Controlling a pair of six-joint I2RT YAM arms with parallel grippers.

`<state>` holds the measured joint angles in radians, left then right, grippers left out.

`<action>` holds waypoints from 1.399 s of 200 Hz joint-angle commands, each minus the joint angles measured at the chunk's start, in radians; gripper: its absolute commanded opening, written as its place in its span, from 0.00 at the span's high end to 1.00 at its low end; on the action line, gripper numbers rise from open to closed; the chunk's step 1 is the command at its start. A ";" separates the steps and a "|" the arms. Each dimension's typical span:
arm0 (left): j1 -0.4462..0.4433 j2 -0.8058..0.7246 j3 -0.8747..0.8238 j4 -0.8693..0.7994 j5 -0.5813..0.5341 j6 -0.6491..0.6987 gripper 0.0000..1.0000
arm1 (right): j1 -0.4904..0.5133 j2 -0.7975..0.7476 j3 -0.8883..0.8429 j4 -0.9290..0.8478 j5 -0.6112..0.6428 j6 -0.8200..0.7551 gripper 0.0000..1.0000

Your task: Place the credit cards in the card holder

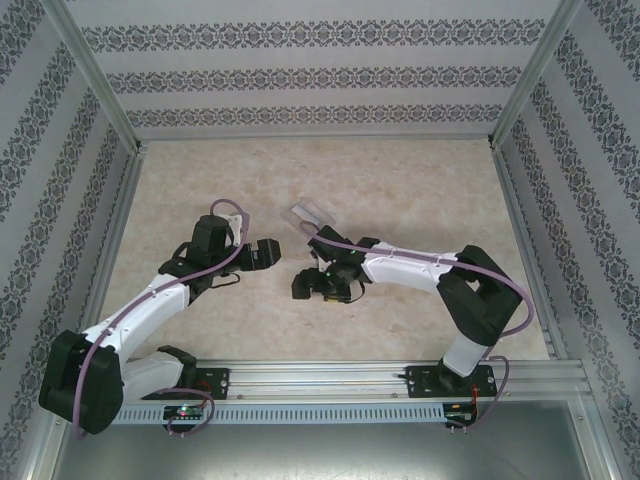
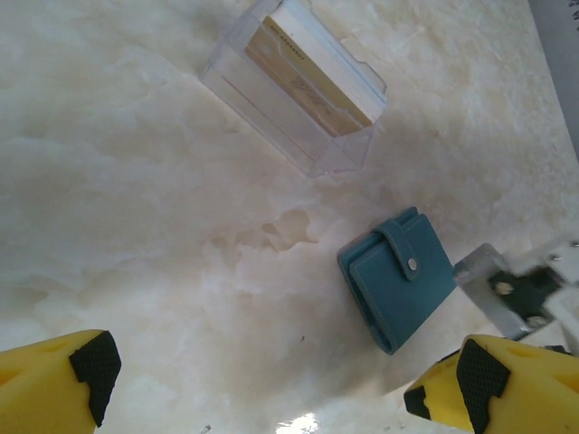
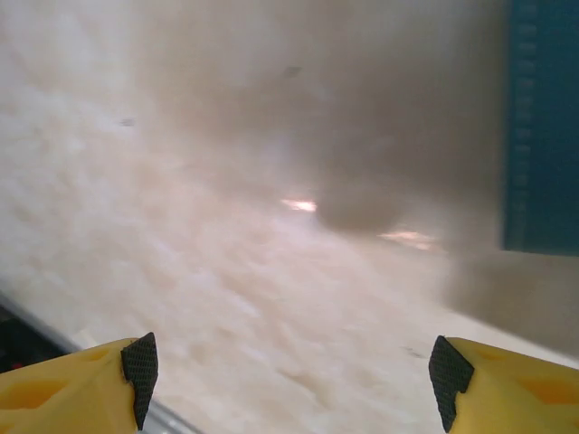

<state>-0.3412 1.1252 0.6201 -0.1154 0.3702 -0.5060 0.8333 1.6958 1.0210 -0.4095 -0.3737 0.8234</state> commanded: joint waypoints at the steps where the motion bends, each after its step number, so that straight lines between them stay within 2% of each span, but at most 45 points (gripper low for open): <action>1: -0.013 -0.017 -0.011 -0.018 -0.021 -0.008 0.02 | -0.048 -0.048 0.033 -0.054 0.056 -0.037 0.17; 23: -0.012 -0.023 -0.011 -0.036 -0.010 -0.007 0.02 | -0.105 -0.057 0.071 -0.223 0.296 -0.197 0.16; 42: -0.012 -0.025 -0.024 -0.009 0.026 -0.019 0.02 | -0.206 -0.056 0.035 -0.235 0.333 -0.245 0.17; 68: -0.014 -0.028 -0.051 0.050 0.082 -0.055 0.03 | -0.317 -0.071 -0.035 -0.164 0.249 -0.281 0.21; 86: -0.015 -0.014 -0.072 0.095 0.102 -0.079 0.04 | -0.332 -0.065 -0.045 -0.149 0.210 -0.294 0.24; 101: -0.018 0.006 -0.072 0.102 0.122 -0.086 0.04 | -0.326 -0.055 -0.063 -0.102 0.126 -0.273 0.28; 134: -0.023 0.052 -0.083 0.141 0.132 -0.103 0.04 | -0.269 -0.027 -0.098 0.014 -0.020 -0.204 0.30; 162: -0.022 0.082 -0.075 0.128 0.133 -0.098 0.04 | -0.177 -0.045 -0.118 0.132 -0.175 -0.109 0.30; 193: -0.021 0.093 -0.054 0.071 0.095 -0.086 0.04 | -0.103 -0.112 -0.091 0.124 -0.240 -0.143 0.26; 204: -0.021 0.098 -0.062 0.075 0.072 -0.090 0.04 | -0.117 -0.134 -0.082 0.070 -0.196 -0.197 0.25; 233: -0.022 0.144 -0.054 0.081 0.094 -0.111 0.05 | -0.209 -0.139 -0.031 -0.102 0.055 -0.333 0.27; 280: -0.027 0.225 -0.060 0.237 0.220 -0.189 0.22 | -0.268 0.012 0.055 -0.097 0.093 -0.440 0.32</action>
<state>-0.3538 1.3228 0.5465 0.0235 0.5125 -0.6403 0.5735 1.6329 1.0313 -0.4648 -0.3397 0.4702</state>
